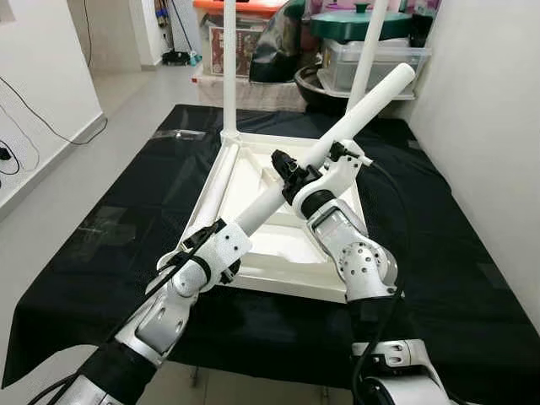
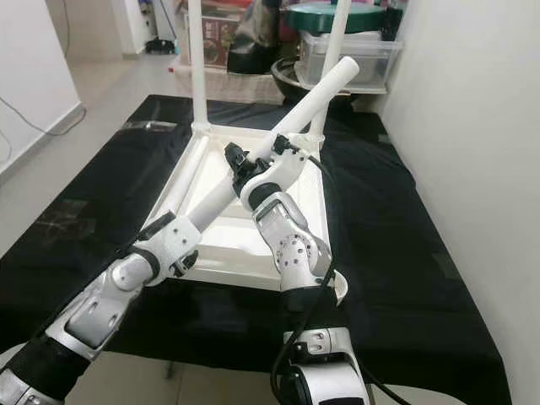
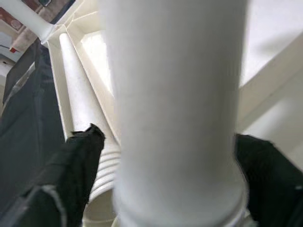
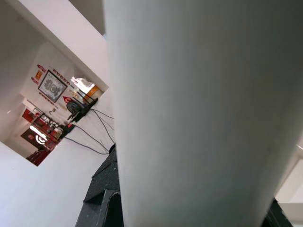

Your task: Building children table

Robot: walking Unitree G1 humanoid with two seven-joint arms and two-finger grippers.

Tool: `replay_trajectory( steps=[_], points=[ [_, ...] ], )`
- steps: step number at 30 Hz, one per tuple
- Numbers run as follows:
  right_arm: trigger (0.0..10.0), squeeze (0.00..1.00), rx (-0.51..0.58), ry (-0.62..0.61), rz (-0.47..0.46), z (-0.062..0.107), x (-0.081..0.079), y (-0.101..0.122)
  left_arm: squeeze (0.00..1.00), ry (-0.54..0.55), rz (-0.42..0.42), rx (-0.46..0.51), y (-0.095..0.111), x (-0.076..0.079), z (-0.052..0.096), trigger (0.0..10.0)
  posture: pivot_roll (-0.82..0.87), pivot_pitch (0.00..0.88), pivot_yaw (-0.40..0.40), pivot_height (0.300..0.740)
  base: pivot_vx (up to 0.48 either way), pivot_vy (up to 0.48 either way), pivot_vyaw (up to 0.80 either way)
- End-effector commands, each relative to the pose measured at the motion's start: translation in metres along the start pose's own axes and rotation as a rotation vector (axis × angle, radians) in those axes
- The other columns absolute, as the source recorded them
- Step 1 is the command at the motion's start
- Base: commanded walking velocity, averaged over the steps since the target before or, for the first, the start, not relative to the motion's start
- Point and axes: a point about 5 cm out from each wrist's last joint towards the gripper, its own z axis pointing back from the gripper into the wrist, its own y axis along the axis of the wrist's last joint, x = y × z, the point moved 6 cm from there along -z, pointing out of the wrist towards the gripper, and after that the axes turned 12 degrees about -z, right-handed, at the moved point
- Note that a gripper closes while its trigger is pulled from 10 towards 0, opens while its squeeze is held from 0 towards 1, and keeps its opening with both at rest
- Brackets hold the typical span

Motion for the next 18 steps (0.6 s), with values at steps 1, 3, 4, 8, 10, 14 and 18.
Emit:
replay_trajectory(
  steps=[1,3,4,8,10,14,18],
  points=[
    [0.0,0.0,-0.066,0.035,-0.199,0.003,-0.022,-0.052,1.0,0.001,0.003,-0.007,-0.006,-0.004,0.003,10.0,0.13,0.0,-0.061,0.74,0.0,0.0,0.0],
    [0.0,0.0,-0.064,0.036,-0.198,0.003,-0.022,-0.052,1.0,0.008,0.013,-0.004,-0.007,-0.006,0.004,10.0,0.13,0.0,-0.062,0.74,0.0,0.0,0.0],
    [0.0,0.0,-0.064,0.036,-0.198,0.003,-0.022,-0.052,1.0,0.008,0.013,-0.004,-0.007,-0.006,0.004,10.0,0.13,0.0,-0.062,0.74,0.0,0.0,0.0],
    [0.0,0.0,-0.008,0.041,-0.154,-0.004,-0.017,-0.03,1.0,0.058,0.052,0.072,0.005,-0.021,0.017,10.0,0.15,0.0,-0.061,0.74,0.0,0.0,0.0],
    [0.0,0.0,0.034,0.04,-0.127,-0.009,-0.014,-0.013,1.0,0.075,0.074,0.118,0.012,-0.026,0.023,10.0,0.15,0.0,-0.063,0.74,0.0,0.0,0.0],
    [0.0,0.0,0.168,0.036,-0.057,-0.021,-0.008,0.047,0.0,0.144,0.075,0.196,0.023,-0.04,0.038,10.0,0.16,0.0,-0.072,0.74,0.0,0.0,0.0],
    [0.0,0.0,0.294,0.048,-0.021,-0.026,-0.014,0.102,0.0,0.199,0.099,0.212,0.019,-0.046,0.046,10.0,0.17,0.0,-0.081,0.74,0.0,0.0,0.0]
  ],
)
